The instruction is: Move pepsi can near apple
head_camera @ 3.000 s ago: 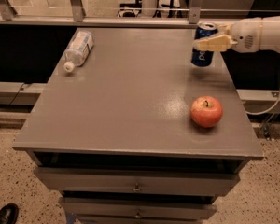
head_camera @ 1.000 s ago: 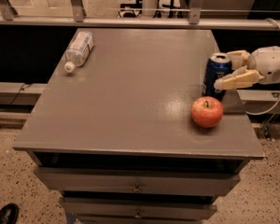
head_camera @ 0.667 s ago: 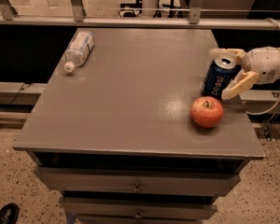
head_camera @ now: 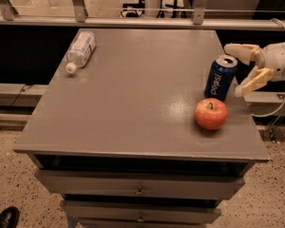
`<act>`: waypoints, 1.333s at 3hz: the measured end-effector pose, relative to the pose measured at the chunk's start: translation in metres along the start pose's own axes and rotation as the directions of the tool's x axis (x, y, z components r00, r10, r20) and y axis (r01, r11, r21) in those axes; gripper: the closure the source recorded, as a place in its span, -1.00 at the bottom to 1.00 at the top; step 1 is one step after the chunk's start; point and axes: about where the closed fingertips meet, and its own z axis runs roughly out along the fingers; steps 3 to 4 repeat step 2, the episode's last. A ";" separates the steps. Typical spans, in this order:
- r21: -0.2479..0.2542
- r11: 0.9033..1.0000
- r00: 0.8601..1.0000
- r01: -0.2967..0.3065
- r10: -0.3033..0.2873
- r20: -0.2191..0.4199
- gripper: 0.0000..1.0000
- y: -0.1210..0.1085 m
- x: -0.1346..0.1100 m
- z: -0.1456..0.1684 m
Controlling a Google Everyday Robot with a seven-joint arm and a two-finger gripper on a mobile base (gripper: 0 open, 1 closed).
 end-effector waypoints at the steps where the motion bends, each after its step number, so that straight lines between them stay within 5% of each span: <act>1: 0.109 0.993 0.999 0.043 -0.040 -0.028 -1.00 -0.018 -0.015 -0.043; 2: 0.286 0.956 0.997 0.069 -0.055 -0.056 -1.00 -0.033 -0.033 -0.100; 4: 0.286 0.956 0.997 0.069 -0.055 -0.056 -1.00 -0.033 -0.033 -0.100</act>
Offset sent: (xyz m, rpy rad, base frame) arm 0.0265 -0.1896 0.1065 -0.0815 -0.2150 -0.6152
